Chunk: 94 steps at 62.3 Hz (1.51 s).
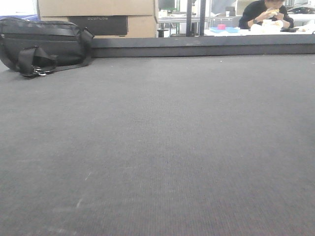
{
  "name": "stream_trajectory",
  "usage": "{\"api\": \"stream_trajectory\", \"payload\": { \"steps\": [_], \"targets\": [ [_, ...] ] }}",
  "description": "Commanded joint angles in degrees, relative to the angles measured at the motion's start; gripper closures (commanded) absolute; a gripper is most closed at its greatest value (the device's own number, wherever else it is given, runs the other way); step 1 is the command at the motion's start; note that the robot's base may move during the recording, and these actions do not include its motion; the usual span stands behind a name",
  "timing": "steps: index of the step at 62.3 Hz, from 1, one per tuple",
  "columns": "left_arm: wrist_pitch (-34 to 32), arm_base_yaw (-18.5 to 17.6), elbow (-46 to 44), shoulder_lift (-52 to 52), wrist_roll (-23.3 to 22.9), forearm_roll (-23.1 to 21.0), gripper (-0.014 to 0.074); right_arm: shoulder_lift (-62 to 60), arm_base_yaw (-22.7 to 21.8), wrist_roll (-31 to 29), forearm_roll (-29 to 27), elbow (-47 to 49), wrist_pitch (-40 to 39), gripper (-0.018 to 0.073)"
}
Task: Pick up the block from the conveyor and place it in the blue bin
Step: 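Drive the base away from the belt toward the blue bin shelves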
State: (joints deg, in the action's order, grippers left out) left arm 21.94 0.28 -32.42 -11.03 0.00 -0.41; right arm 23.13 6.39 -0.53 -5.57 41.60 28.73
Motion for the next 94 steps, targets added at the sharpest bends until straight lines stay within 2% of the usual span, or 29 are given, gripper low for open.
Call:
{"api": "stream_trajectory", "payload": {
  "steps": [1,94],
  "targets": [
    [-0.68,-0.02,0.04,0.33,0.0,-0.31,0.0708,-0.34,0.01,-0.19,0.61,-0.12,-1.84,0.0721],
    [-0.68,-0.02,0.04,2.2,0.0,-0.31,0.0708,-0.34,0.01,-0.19,0.61,-0.12,-1.84,0.0721]
  ]
}}
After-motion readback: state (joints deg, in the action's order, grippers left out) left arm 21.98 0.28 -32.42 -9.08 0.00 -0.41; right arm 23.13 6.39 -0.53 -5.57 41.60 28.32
